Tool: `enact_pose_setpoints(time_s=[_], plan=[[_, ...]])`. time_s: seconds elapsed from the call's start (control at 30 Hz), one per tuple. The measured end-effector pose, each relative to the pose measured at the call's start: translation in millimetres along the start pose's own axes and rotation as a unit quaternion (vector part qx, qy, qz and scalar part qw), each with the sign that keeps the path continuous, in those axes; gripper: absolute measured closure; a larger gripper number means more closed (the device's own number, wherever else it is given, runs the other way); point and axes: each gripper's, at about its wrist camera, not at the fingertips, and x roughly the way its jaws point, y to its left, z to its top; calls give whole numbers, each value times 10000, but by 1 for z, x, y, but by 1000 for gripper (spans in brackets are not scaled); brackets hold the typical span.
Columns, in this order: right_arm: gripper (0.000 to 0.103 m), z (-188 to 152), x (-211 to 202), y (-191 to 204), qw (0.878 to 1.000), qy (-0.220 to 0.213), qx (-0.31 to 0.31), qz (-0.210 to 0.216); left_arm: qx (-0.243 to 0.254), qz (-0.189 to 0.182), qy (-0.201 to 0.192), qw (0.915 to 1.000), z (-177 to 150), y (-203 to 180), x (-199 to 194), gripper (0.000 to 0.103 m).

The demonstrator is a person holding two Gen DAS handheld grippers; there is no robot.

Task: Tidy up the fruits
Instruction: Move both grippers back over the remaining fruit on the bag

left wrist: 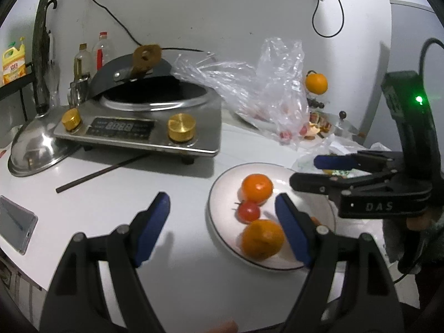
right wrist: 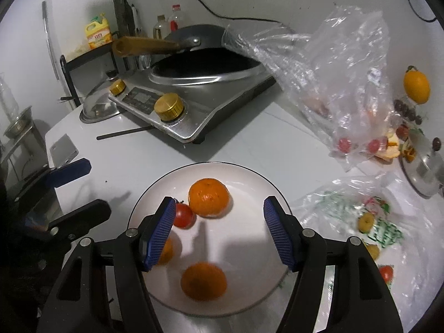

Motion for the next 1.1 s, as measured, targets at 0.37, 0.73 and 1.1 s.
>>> enact_pose_setpoints(time_s=[0.37,0.73,1.1], plan=[[57,-28,-44,-21,9996,-260,101,-108,195,-79,9,9998,3,-42,-10,24],[66,-56,-70,-47,9986,-445,295,-39,355,100,97,9993,6,-79,-4,24],[66,-82,-87,-83,9967,-536,603,-53,568,322,149,9978,3,-118,9,23]])
